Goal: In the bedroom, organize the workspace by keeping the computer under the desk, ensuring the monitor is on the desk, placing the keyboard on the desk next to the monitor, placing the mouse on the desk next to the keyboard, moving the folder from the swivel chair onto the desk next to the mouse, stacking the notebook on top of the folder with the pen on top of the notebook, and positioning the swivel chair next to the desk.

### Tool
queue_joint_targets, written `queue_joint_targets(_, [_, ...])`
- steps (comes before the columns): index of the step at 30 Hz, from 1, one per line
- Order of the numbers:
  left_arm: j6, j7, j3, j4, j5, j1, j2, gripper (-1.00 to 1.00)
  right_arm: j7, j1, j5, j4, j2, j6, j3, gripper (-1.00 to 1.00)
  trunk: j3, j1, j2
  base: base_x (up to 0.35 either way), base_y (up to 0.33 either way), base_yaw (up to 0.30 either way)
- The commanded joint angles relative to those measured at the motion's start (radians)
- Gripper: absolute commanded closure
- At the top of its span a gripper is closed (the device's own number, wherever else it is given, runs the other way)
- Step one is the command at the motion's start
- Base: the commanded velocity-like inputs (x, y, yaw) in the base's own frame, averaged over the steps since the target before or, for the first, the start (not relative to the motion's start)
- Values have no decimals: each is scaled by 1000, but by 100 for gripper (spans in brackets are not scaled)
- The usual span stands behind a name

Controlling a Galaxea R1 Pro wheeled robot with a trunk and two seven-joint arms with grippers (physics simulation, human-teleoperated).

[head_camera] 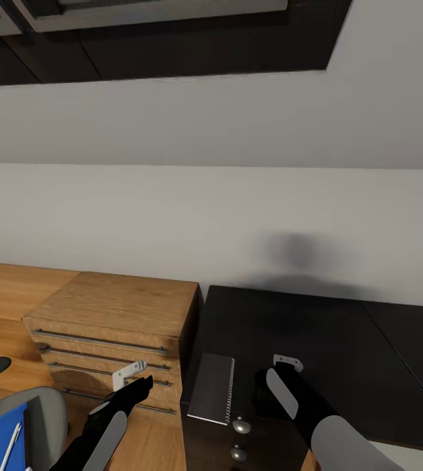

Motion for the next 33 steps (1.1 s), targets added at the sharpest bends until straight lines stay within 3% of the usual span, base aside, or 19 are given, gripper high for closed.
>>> queue_joint_targets(1, [1,9,-3,-2,8,-1,1,-100,-9,-1,-10,-1,-1,2,5,-100,-1,0,-1,-1,0,0])
queue_joint_targets(33, [1,10,1,-5,9,-1,1,-100,-8,-1,-8,0,2,7,6,-100,-8,8,-15,0,0,0])
